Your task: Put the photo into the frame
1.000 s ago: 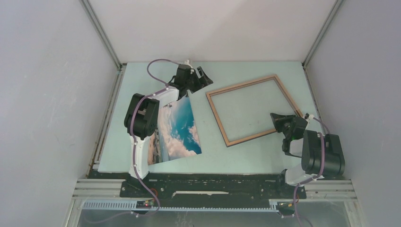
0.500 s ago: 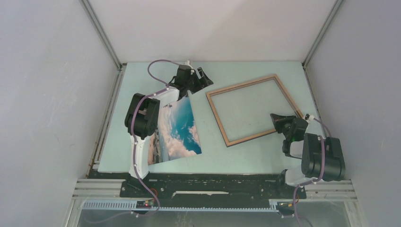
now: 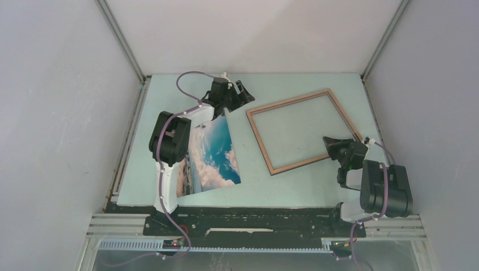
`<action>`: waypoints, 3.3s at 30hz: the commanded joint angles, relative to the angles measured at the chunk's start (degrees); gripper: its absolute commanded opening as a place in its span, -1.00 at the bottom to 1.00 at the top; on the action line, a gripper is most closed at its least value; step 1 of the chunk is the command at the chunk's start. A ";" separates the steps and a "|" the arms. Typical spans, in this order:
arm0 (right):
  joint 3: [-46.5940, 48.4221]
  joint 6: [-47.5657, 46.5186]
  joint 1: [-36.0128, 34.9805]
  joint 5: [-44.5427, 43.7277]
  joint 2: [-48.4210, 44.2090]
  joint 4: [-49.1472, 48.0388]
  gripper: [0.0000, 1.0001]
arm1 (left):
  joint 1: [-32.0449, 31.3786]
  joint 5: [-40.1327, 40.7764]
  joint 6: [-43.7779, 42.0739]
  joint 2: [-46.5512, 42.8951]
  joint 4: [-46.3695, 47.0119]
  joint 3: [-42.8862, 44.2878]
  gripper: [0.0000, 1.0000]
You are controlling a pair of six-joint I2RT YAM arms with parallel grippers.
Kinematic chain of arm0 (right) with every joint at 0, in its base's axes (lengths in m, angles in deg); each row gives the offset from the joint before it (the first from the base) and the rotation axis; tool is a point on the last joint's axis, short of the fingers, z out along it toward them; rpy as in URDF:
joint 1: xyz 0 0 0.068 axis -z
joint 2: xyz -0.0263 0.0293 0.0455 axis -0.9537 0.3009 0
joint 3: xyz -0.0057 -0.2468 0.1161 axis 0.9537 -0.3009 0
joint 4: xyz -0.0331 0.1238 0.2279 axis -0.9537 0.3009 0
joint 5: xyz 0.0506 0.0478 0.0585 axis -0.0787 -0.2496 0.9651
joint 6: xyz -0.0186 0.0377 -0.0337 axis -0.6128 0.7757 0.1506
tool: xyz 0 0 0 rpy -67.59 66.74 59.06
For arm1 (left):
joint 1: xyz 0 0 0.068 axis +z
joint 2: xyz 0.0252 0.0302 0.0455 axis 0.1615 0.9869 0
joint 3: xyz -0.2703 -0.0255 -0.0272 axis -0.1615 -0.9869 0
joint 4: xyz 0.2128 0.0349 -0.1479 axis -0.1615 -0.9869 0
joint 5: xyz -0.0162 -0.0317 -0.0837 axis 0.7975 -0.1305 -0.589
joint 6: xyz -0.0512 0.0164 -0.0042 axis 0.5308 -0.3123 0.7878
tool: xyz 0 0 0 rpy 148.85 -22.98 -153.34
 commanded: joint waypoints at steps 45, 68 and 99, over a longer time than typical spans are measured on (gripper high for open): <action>-0.66 0.10 -3.24 -7.48 -0.07 0.00 -1.00 | 0.21 -1.38 1.17 0.13 3.04 3.02 0.68; -1.85 -1.17 -2.56 -6.19 -2.82 2.19 -1.00 | 0.31 -1.39 0.71 -0.17 2.88 3.00 0.68; -2.45 -0.22 -4.69 -7.87 -2.75 2.29 -1.00 | 0.31 -1.76 0.96 0.22 2.91 3.27 0.68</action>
